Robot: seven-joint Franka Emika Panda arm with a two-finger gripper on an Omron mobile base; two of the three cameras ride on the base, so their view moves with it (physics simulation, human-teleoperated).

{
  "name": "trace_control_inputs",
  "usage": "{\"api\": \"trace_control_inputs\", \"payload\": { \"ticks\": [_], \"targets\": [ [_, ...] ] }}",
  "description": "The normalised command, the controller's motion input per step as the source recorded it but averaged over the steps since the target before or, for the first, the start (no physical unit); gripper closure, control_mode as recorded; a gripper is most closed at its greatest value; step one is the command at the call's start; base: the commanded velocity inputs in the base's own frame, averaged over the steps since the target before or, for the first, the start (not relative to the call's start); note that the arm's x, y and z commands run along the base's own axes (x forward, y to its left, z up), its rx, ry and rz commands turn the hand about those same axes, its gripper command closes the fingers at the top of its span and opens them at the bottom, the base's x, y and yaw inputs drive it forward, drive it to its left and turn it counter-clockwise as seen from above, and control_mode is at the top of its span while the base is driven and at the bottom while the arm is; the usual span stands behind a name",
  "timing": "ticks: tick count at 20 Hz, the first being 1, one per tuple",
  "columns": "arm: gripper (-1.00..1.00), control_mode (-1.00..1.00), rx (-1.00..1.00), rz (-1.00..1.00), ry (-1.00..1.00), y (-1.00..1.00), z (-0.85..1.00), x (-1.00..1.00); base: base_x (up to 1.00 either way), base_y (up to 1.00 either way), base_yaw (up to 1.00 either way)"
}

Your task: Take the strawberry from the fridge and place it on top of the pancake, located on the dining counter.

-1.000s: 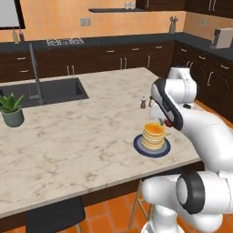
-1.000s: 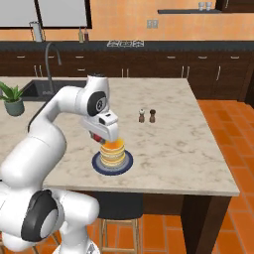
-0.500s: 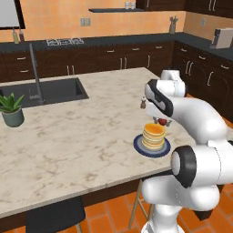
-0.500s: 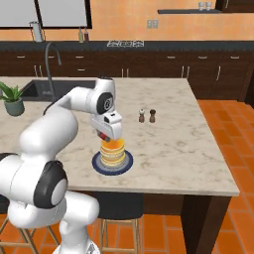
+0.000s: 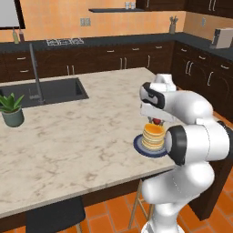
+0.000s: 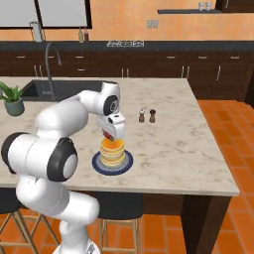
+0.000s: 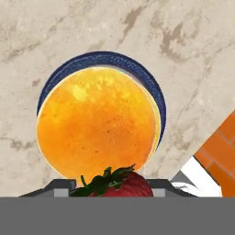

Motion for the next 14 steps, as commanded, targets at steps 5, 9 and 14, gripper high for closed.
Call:
{"api": "trace_control_inputs", "payload": {
  "ticks": [5, 9, 14],
  "targets": [
    [1.00, -1.00, 0.00, -0.03, 0.03, -0.06, -0.26, 0.41, 0.00, 0.00, 0.00],
    [1.00, -1.00, 0.00, -0.03, 0.00, -0.06, -0.22, 0.24, 0.00, 0.00, 0.00],
    [1.00, -1.00, 0.00, 0.00, 0.00, 0.00, -0.23, -0.06, 0.00, 0.00, 0.00]
  ]
}}
